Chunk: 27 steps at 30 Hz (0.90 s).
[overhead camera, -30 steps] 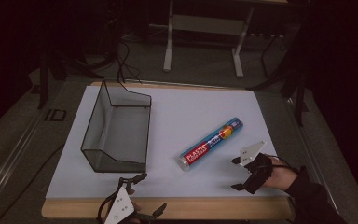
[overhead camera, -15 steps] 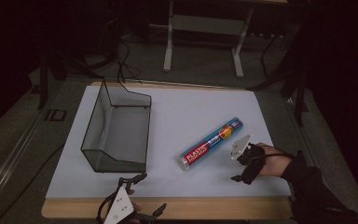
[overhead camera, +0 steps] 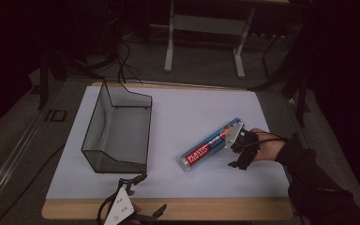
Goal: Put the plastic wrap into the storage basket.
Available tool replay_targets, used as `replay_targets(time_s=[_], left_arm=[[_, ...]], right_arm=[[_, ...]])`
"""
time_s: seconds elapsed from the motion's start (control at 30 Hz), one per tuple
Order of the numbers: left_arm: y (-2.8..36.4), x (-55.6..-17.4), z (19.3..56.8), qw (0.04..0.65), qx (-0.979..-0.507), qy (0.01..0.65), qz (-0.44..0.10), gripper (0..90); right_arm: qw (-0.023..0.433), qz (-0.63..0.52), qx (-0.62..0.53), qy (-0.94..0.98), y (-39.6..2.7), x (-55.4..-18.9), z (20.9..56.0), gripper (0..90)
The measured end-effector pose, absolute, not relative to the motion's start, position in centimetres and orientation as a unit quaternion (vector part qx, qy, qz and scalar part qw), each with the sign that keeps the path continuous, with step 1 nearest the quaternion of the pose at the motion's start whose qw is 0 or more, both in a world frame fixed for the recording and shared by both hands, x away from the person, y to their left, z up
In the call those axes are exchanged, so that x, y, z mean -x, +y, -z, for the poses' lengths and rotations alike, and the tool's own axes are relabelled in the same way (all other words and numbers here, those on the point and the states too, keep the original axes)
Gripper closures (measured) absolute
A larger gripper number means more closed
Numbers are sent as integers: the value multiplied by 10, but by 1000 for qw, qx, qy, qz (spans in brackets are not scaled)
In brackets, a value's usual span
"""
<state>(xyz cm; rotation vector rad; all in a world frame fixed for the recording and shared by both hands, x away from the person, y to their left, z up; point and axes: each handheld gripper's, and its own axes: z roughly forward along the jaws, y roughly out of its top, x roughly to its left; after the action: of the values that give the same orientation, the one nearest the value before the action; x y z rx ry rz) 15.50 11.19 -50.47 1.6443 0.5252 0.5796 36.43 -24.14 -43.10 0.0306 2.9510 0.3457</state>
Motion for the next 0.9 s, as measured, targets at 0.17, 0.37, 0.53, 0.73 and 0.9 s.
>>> replay_targets(time_s=[0.17, 0.37, 0.53, 0.73, 0.9], left_arm=[[112, -155, 505, 613, -713, 229, -252, 11], [112, -155, 505, 611, -714, 230, -253, 11], [112, -154, 506, 610, -714, 231, -255, 12], [114, -154, 506, 609, -714, 234, -255, 11], [114, -153, 506, 609, -714, 235, -255, 11]], right_arm=[[97, -94, -5, 991, -231, -375, 429, 142], [109, -72, 15, 991, -218, -385, 431, 131], [118, -54, 42, 991, -206, -391, 439, 132], [133, -34, 69, 988, -194, -399, 451, 138], [130, -16, 88, 988, -185, -406, 462, 139]])
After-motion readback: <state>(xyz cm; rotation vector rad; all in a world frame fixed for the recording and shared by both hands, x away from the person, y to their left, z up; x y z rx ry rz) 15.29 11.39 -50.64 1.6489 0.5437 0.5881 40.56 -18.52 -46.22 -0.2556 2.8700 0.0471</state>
